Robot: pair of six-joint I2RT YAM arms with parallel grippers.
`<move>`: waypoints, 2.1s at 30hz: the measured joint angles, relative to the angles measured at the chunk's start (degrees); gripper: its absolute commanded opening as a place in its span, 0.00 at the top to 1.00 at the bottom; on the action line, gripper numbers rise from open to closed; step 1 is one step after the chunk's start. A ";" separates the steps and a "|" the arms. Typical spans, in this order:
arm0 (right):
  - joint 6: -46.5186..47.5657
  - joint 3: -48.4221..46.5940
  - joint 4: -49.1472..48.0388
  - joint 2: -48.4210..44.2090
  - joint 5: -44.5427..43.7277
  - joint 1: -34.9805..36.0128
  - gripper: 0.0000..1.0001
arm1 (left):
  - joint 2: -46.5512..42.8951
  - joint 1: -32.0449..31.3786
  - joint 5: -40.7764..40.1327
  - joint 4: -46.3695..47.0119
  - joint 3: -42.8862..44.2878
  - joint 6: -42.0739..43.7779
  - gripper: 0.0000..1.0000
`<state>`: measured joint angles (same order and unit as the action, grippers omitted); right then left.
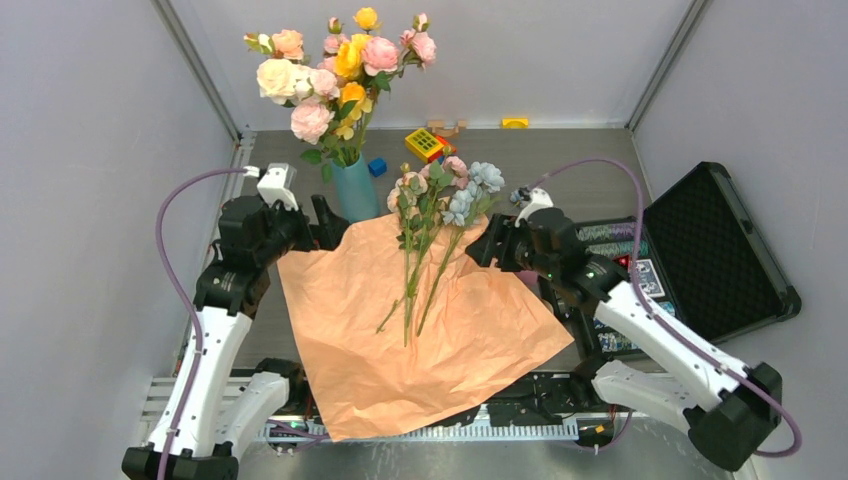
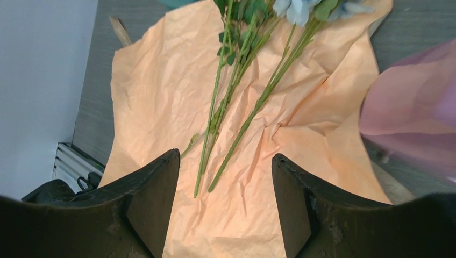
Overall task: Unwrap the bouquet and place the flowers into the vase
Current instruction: Pick up the fake flower from the wrapping paper.
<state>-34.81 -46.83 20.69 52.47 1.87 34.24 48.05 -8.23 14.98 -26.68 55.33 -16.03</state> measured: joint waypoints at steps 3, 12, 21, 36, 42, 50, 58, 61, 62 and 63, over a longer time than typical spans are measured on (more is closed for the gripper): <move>-2.38 0.00 -1.14 6.56 -1.44 3.37 0.36 | -1.64 0.00 -0.02 -1.92 -1.70 1.55 0.00; -7.23 -4.48 -2.97 26.88 -10.36 10.19 0.49 | -2.21 -0.13 -0.44 -2.84 -2.93 3.04 0.01; -9.35 -15.74 -1.90 42.97 -16.65 10.62 0.55 | -3.32 -0.35 -2.08 -3.61 -3.19 3.21 0.02; -9.09 -20.79 1.25 51.21 -21.75 9.14 0.55 | -3.32 -0.55 -3.04 -4.09 -3.19 3.23 0.02; -8.44 -23.63 1.42 53.57 -22.71 9.14 0.59 | -3.32 -0.63 -3.23 -4.11 -3.30 3.26 0.02; -7.76 -24.28 2.23 55.19 -25.24 9.11 0.62 | -3.30 -0.66 -4.04 -4.35 -3.41 3.48 0.01; -7.76 -24.28 1.99 56.26 -26.25 9.09 0.63 | -3.28 -0.66 -4.52 -4.50 -3.41 4.22 0.01; -7.74 -24.28 1.51 56.87 -26.23 9.03 0.66 | -3.21 -0.66 -4.70 -4.50 -3.41 4.35 0.01; -7.72 -24.28 1.36 57.05 -26.21 9.01 0.67 | -3.15 -0.66 -4.74 -4.50 -3.41 4.37 0.01; -7.67 -24.28 1.20 57.24 -26.18 9.01 0.68 | -3.06 -0.66 -4.74 -4.50 -3.41 4.39 0.01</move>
<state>-42.48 -71.11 21.89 109.71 -24.32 43.24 44.99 -8.88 10.24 -31.18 51.92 -11.64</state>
